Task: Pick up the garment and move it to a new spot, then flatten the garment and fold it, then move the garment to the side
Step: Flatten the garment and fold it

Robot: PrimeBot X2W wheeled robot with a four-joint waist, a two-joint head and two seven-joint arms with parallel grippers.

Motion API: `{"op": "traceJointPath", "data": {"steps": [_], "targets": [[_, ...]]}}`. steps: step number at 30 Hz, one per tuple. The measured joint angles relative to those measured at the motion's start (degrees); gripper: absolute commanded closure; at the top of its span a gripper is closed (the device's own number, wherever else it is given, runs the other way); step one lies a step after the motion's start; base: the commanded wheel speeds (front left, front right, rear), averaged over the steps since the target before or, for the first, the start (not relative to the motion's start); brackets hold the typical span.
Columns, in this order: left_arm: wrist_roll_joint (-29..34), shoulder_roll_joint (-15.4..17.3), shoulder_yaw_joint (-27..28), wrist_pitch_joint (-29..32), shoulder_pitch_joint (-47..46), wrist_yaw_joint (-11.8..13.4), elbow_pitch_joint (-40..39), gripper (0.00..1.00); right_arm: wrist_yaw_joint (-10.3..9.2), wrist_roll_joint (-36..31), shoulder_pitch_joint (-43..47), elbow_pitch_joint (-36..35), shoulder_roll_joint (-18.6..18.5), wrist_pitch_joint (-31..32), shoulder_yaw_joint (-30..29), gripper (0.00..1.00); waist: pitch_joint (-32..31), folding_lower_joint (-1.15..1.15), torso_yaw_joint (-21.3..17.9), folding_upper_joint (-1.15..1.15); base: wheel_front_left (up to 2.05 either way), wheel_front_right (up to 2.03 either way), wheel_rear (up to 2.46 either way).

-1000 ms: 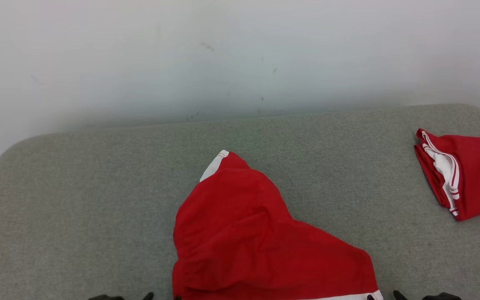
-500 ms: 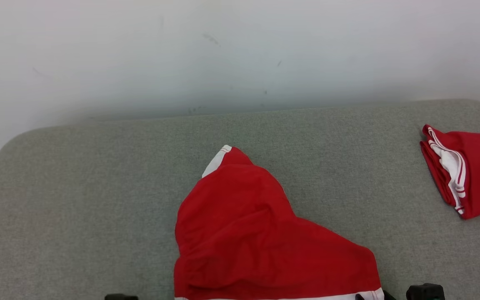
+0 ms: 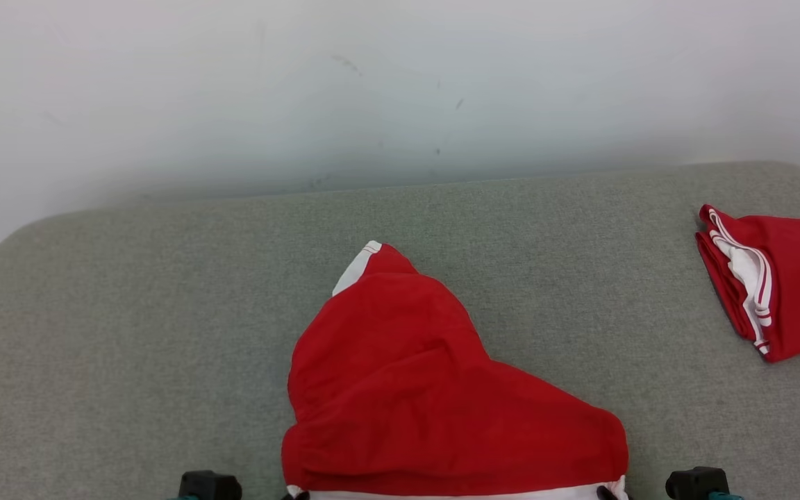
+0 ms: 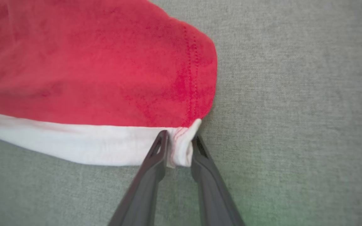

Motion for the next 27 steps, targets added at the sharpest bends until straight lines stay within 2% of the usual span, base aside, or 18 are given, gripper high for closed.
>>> {"op": "traceJointPath", "data": {"steps": [1, 2, 12, 17, 22, 27], "targets": [[-0.3, 0.2, -0.3, -0.5, -0.2, 0.0, 0.1, 1.0, 0.0, 0.2, 0.0, 0.1, 0.0, -0.1, 0.3, 0.93, 0.0, 0.0, 0.0, 0.0, 0.0, 0.0, 0.0], [-0.7, 0.3, -0.6, -0.8, -0.4, 0.0, 0.3, 1.0, 0.0, 0.3, 0.0, 0.2, -0.1, -0.1, 0.5, 1.0, -0.1, 0.0, 0.0, 0.0, 0.0, 0.0, 0.0], [-2.2, 1.9, -2.7, -3.0, -0.9, 0.0, 0.9, 1.0, 0.02, 2.5, -0.2, -0.6, -1.2, -3.0, 1.5, 1.0, -1.5, 0.0, 0.1, 0.0, 0.0, 0.0, 0.0], [-2.4, 2.4, -2.4, -4.3, -1.3, 0.0, -0.8, 1.0, 0.02, 6.5, -0.2, -3.7, -1.4, -4.7, 0.6, 1.0, -2.1, 0.0, 0.1, 0.0, 0.0, 0.0, 0.0], [-2.1, 4.6, -1.7, -3.3, -4.6, 0.0, -3.7, 1.0, 0.02, 11.3, -2.1, -8.6, -2.2, -4.1, 0.9, 1.0, -1.4, 0.0, -0.2, 0.0, 0.0, 0.0, 0.0], [-1.7, 6.8, -0.7, -1.0, -11.7, 0.0, -5.9, 1.0, 0.02, 15.4, -8.3, -12.0, -3.2, -3.7, 0.9, 1.0, 1.0, 0.0, -0.7, 0.0, 0.0, 0.0, 0.0]]}}
